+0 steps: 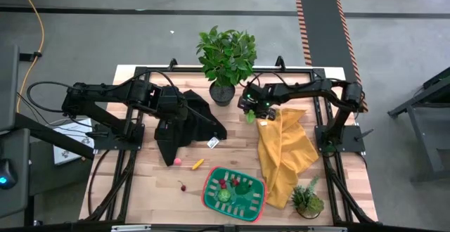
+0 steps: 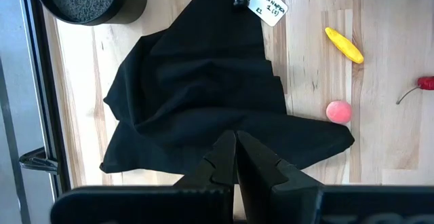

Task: Pick and placing Produce into tupperware
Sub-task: Put the green star fruit into the blue bin

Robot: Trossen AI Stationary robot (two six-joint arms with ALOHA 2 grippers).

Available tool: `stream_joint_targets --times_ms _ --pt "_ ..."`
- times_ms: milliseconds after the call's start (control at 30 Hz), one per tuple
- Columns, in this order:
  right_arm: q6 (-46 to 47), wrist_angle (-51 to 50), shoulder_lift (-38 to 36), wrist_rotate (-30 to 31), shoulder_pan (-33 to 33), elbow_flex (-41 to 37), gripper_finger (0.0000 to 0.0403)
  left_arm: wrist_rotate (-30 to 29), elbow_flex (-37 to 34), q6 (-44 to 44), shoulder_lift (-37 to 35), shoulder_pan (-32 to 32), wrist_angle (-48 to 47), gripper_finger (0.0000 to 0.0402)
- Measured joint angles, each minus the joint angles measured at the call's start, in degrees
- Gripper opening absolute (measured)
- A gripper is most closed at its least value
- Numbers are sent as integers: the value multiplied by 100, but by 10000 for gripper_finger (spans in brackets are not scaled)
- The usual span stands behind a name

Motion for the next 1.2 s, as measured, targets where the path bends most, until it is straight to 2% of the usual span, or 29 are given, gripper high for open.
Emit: stream_joint_targets --times_ms 633,1200 --pt "-429 0 -588 -14 996 -4 205 1 0 -352 -2 0 168 5" --pt "-895 1069 -1061 28 2383 -5 205 2 0 -1821 -2 0 280 5"
